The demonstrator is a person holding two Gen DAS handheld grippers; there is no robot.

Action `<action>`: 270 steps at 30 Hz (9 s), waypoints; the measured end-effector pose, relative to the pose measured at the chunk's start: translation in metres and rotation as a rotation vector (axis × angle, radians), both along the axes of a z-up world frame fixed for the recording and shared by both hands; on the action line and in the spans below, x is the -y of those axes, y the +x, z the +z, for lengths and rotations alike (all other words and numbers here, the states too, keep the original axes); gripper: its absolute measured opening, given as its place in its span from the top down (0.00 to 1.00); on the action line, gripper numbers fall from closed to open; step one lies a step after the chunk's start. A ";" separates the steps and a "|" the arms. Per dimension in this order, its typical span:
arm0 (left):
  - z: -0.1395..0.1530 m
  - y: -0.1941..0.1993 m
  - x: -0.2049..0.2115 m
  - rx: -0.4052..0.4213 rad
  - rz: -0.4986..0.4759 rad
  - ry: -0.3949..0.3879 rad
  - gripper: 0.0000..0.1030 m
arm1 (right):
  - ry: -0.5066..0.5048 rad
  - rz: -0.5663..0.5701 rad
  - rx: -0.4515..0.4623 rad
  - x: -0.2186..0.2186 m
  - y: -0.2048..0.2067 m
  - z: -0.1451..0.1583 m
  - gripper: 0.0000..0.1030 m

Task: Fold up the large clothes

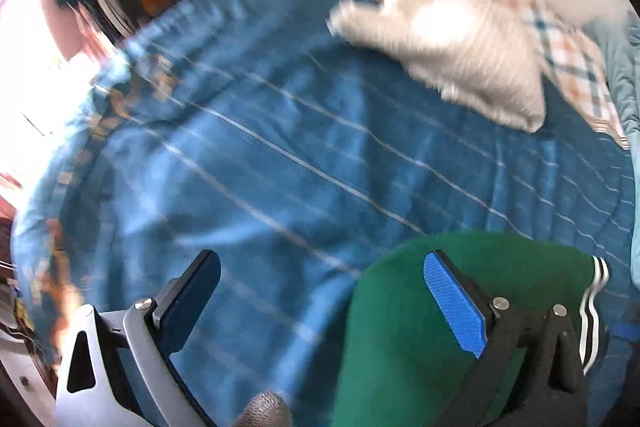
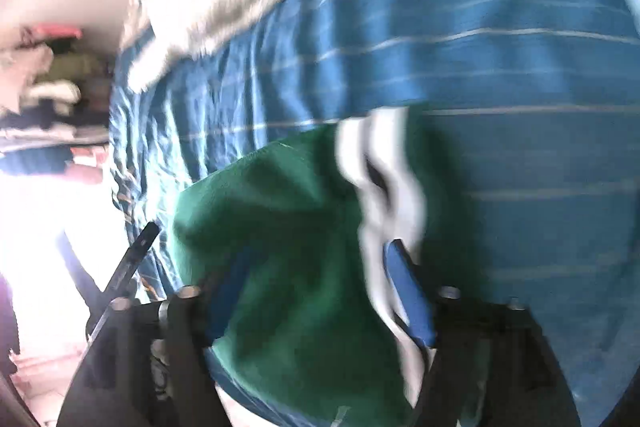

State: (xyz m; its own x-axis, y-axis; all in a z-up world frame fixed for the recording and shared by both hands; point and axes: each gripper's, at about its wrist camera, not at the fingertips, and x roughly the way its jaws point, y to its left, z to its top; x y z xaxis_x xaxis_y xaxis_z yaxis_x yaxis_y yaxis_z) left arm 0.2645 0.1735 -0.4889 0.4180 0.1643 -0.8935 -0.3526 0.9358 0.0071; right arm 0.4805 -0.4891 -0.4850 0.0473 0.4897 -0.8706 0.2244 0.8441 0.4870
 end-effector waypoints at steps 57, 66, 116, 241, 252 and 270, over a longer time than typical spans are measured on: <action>-0.026 -0.009 0.006 -0.148 0.082 0.128 0.00 | 0.069 -0.078 -0.097 0.063 0.017 -0.081 0.76; -0.100 -0.156 -0.004 -0.399 0.235 0.182 0.00 | 0.260 -0.172 -0.283 0.098 -0.119 -0.078 0.19; -0.032 0.030 0.062 -0.195 -0.006 0.152 0.00 | -0.208 0.119 -0.165 -0.009 -0.043 -0.067 0.74; -0.044 0.425 -0.043 -0.009 -0.511 -0.438 0.01 | 0.364 -0.079 0.039 -0.094 0.424 -0.045 0.51; 0.050 0.333 -0.035 0.132 -0.392 -0.006 0.00 | -0.532 -0.036 0.233 -0.119 0.338 0.077 0.11; 0.290 0.117 -0.033 0.272 -0.391 0.068 0.00 | -0.756 -0.128 0.475 -0.197 0.006 0.395 0.10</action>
State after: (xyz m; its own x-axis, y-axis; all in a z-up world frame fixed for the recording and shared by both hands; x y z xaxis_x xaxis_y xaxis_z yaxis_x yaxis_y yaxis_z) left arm 0.3819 0.2069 -0.1986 0.6771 0.0028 -0.7359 0.0282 0.9992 0.0297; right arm 0.4861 -0.2917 -0.0899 0.4990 -0.2397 -0.8328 0.2556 0.9589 -0.1229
